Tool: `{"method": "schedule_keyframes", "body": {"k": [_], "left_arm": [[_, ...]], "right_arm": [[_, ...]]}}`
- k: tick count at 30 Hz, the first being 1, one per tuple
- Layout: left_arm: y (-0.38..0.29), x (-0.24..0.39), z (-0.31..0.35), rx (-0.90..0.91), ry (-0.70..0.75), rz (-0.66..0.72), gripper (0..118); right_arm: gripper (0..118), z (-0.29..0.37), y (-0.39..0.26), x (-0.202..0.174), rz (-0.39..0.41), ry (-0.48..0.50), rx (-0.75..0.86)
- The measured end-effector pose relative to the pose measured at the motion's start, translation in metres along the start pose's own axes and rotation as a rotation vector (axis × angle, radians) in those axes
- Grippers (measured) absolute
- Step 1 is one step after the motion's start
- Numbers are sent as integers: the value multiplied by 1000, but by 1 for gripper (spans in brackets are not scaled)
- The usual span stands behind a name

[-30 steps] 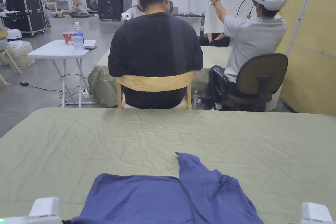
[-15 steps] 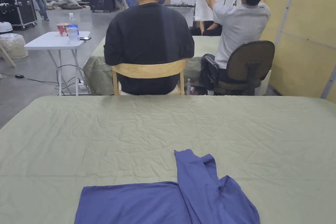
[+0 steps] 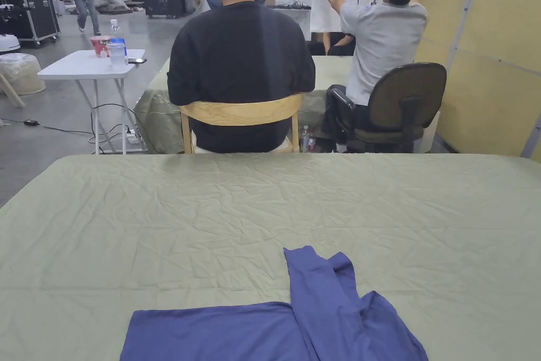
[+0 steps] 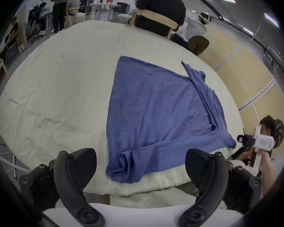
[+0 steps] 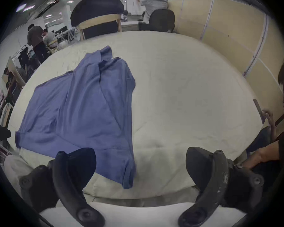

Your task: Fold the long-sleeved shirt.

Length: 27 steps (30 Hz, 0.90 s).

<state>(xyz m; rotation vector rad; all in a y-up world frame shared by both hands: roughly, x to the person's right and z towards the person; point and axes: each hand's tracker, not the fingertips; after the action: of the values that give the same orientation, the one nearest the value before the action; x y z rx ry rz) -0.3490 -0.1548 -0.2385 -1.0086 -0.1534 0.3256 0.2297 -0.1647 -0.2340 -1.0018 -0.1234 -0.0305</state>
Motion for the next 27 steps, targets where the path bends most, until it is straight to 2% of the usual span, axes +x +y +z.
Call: {"method": "schedule_keyframes", "body": {"k": [1, 2, 3, 4, 5, 6, 7, 10, 14, 16, 18, 20, 23, 24, 26, 27], "left_arm": [[4, 3, 1, 1, 2, 8, 104], [7, 6, 2, 0, 2, 13, 82], [10, 9, 5, -1, -10, 10, 38], [12, 10, 6, 23, -30, -15, 2], [14, 17, 5, 53, -1, -57, 0], [16, 22, 6, 65, 112, -100, 0], [19, 29, 7, 117, 94, -108, 0], [25, 47, 18, 187, 25, -95, 0], [34, 51, 23, 260, -25, -39, 0], [39, 53, 20, 288, -29, -12, 0], [45, 53, 18, 285, -37, 4, 0], [49, 52, 17, 309, -23, 13, 0], [54, 54, 14, 351, 29, 2, 0], [54, 58, 15, 378, 39, 10, 0], [55, 58, 10, 390, 41, 17, 0], [55, 58, 7, 394, 42, 13, 0]], "right_arm": [[110, 5, 3, -3, 1, -16, -7], [97, 9, 7, -7, -3, -22, -3], [66, 12, 9, -8, -8, -11, 17], [2, 16, 12, -11, -7, 27, 57], [2, 13, 17, -13, -5, 51, 78], [2, 5, 23, -19, -1, 19, 65], [2, 1, 28, -24, 10, 9, 88], [2, -12, 66, -48, 47, 134, 114], [2, -39, 157, -105, 166, 198, 192], [2, -67, 211, -139, 179, 263, 202], [2, -107, 266, -170, 199, 281, 186], [2, -145, 307, -198, 201, 279, 154], [3, -196, 350, -231, 136, 268, 80], [11, -211, 360, -239, 111, 265, 54], [78, -241, 372, -248, 106, 275, -27], [109, -253, 374, -253, 124, 235, -78]]}}
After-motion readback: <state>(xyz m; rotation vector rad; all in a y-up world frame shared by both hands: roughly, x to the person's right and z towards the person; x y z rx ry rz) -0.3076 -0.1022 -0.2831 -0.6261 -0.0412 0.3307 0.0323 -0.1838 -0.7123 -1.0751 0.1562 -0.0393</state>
